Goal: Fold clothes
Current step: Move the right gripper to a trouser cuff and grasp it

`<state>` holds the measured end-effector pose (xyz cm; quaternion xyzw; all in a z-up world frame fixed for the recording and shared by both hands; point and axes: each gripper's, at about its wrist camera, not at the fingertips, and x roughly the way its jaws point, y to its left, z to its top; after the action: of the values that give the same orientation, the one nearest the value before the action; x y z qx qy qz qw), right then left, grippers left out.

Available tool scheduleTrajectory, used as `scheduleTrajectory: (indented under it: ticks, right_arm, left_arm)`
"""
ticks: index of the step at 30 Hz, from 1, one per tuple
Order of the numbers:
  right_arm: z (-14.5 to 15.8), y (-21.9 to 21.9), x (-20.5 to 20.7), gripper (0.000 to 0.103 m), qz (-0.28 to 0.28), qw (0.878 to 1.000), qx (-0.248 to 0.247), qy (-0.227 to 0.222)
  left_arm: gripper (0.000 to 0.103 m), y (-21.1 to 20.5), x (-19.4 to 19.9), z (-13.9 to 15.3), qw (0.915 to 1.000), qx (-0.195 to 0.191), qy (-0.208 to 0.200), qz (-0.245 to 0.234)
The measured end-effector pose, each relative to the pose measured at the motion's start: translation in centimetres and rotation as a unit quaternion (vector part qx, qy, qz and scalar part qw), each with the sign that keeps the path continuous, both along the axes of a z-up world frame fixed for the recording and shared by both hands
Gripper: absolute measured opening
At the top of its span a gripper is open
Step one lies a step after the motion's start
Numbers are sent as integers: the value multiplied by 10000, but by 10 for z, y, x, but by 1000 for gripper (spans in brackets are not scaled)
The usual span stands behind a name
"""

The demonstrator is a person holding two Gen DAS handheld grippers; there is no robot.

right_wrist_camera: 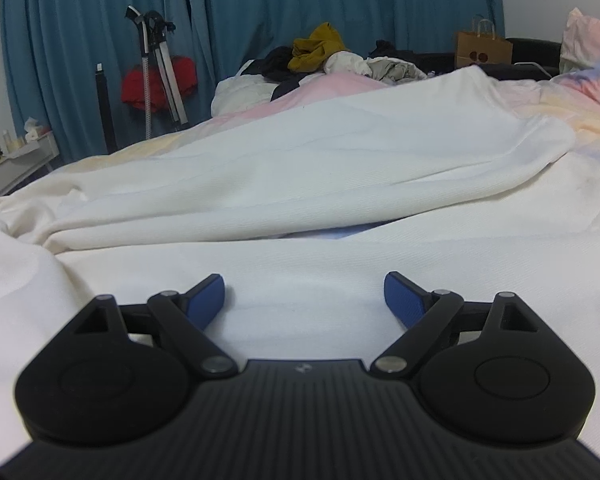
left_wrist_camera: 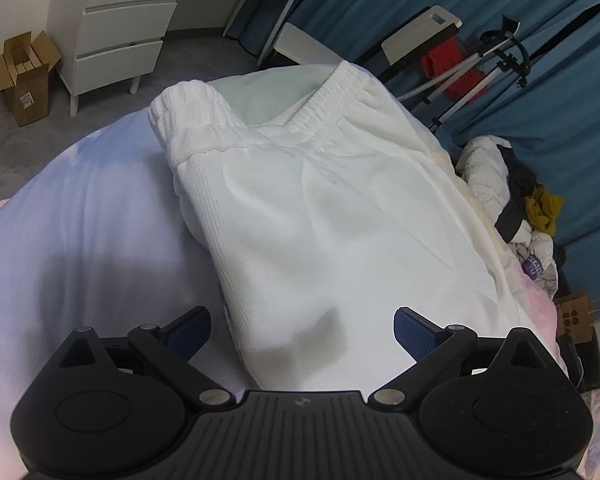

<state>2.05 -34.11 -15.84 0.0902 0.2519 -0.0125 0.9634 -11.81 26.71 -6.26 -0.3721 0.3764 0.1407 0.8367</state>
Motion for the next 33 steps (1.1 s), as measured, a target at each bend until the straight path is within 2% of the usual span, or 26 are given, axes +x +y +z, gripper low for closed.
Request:
scheduleTrajectory:
  ticks: [3, 6, 9, 11, 19, 21, 23, 24, 26, 27, 29, 32, 33]
  right_arm:
    - [25, -6, -21, 88, -767, 9956, -250, -484]
    - [45, -31, -44, 88, -1870, 9788, -155, -820]
    - [52, -65, -64, 88, -3215, 9441, -27, -721]
    - [50, -90, -75, 88, -3838, 9204, 408, -620]
    - [15, -153, -70, 87, -4603, 8732, 1600, 129]
    - [6, -165, -65, 72, -4582, 8682, 1879, 300]
    - [6, -177, -63, 53, -4484, 8694, 2064, 224]
    - [7, -183, -62, 47, -4426, 8703, 2152, 173]
    - [13, -191, -61, 20, -4291, 8748, 2247, 83]
    - [19, -192, -61, 15, -4210, 8790, 2237, 45]
    - [27, -196, -62, 14, -3976, 8877, 2321, -107]
    - [29, -202, -57, 11, -3614, 9051, 2237, 107]
    - [27, -204, -60, 10, -3556, 9049, 2336, 148]
  left_arm:
    - [99, -1, -3, 2, 10000, -6, -55, -24]
    - [99, -2, -6, 3, 10000, -16, -94, -14]
    - [99, -3, -8, 5, 9999, -35, -125, 0]
    - [99, -4, -9, 7, 9999, -40, -150, 5]
    - [99, -6, -10, 7, 10000, -35, -84, 40]
    - [99, -5, -10, 5, 10000, -41, -40, 54]
    - [99, -5, -10, 4, 9999, -68, -44, 69]
    - [99, -5, -10, 4, 9999, -78, -50, 79]
    - [99, -5, -10, 3, 9999, -97, -50, 91]
    - [99, -5, -9, 2, 9999, -114, -48, 83]
    - [99, -5, -7, 1, 9999, -144, -52, 64]
    - [99, -4, -5, -1, 9998, -198, 16, 85]
    - [99, -2, -6, 0, 9997, -240, -9, 96]
